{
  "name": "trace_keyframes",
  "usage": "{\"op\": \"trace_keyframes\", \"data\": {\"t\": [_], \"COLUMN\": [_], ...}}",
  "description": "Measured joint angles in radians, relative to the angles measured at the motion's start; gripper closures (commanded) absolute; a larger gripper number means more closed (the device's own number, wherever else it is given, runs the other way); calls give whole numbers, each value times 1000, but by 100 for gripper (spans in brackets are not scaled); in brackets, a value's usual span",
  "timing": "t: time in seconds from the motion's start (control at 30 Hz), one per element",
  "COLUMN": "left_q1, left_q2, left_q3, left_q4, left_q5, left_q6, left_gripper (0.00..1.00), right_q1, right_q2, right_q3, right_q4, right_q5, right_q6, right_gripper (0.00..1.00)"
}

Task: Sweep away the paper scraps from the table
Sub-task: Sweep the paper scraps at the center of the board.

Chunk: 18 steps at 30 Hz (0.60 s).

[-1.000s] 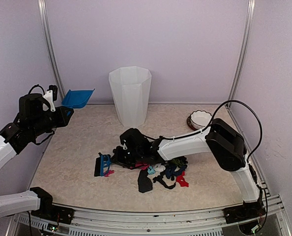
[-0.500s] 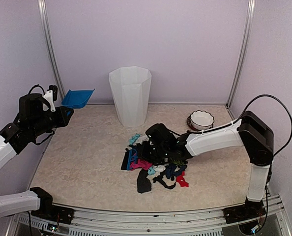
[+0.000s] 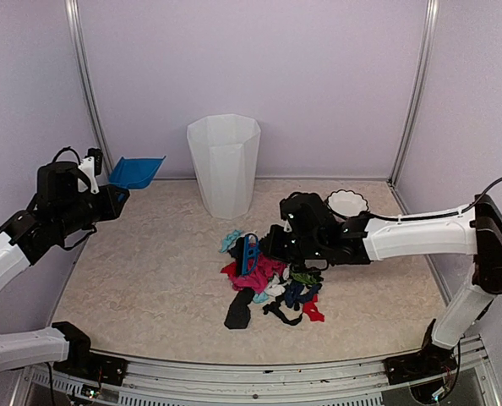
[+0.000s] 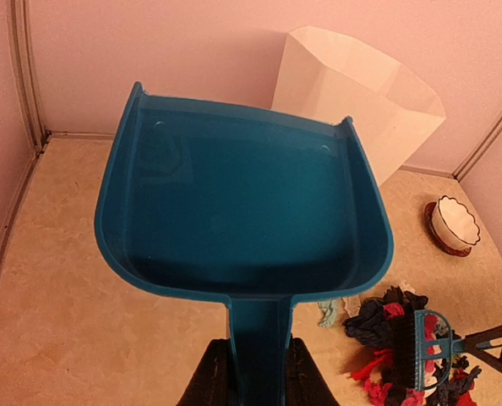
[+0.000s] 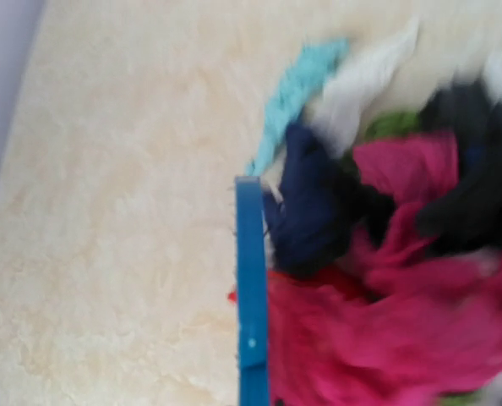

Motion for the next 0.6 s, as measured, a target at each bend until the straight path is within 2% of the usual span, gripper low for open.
{"op": "trace_keyframes", "data": {"t": [0.1,0.33,0.6], "left_q1": [-77,-341,-637], "left_q2": [-2,-51,-60], "left_q3": [0,-21,-97], "left_q4": [-18,-72,-130], "left_q5": [-53,-194,-320], "left_q6": [-18,-140,-298], "left_gripper": [100,100,100], "right_q1": [-26,-88,-149], "right_q2": [-86,-245,-352], "right_q3": [-45,-130,-162], "right_q4": [-3,-51,-136], "right_q5": [15,39,63], "right_q6": [-55,-205,-372], "right_gripper": [100,100,100]}}
